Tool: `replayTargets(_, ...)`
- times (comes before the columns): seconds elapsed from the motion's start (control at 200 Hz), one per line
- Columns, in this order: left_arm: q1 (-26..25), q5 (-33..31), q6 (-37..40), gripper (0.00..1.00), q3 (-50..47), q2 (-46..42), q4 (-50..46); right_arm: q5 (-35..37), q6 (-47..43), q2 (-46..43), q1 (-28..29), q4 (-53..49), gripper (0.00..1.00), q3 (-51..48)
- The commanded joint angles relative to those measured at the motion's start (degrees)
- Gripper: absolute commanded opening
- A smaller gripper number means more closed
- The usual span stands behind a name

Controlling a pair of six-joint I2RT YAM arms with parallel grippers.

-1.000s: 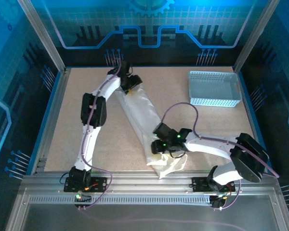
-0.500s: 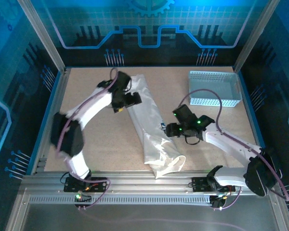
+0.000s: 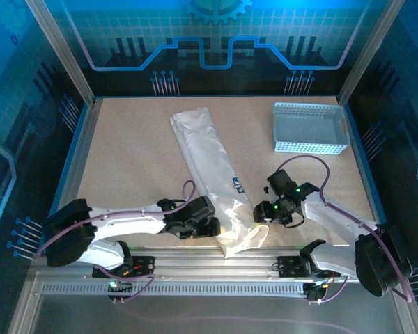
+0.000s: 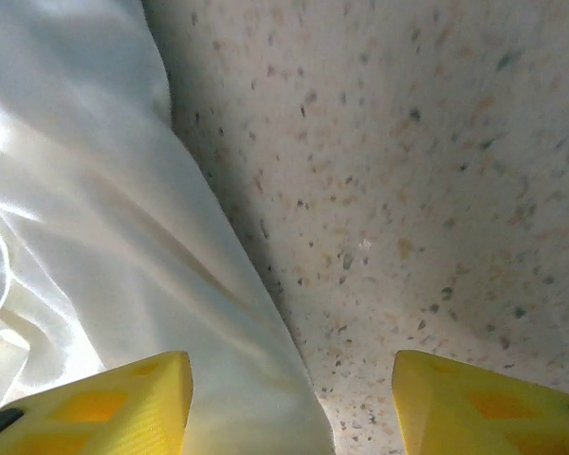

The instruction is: Fold the inside-out t-shirt

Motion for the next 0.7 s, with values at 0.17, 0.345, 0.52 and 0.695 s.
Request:
replayTargets(0.17,-2.41,0.33,-2.5,0.76,1.37,8.7,15.04,-3.61,2.03,-0.27,1.18,4.36,0.59,-2.25)
replayTargets(0.345,-2.31,0.34,-1.79,0.59,2.62,10.94,16.43,-3.6,4.62,3.25,5.44,8.13,0.55,-1.85)
replayTargets(0.52,-2.24,0.3,-0.82,0.5,2.18,9.67,20.0,-3.29,8.24,3.99,10.88,9.69,0.43,-0.75)
replayTargets(0.695,-1.72,-2.1,-1.35,0.55,-1.68,3.55,20.65,-2.65,14.13,3.34,17.87,12.76,0.38,0.07)
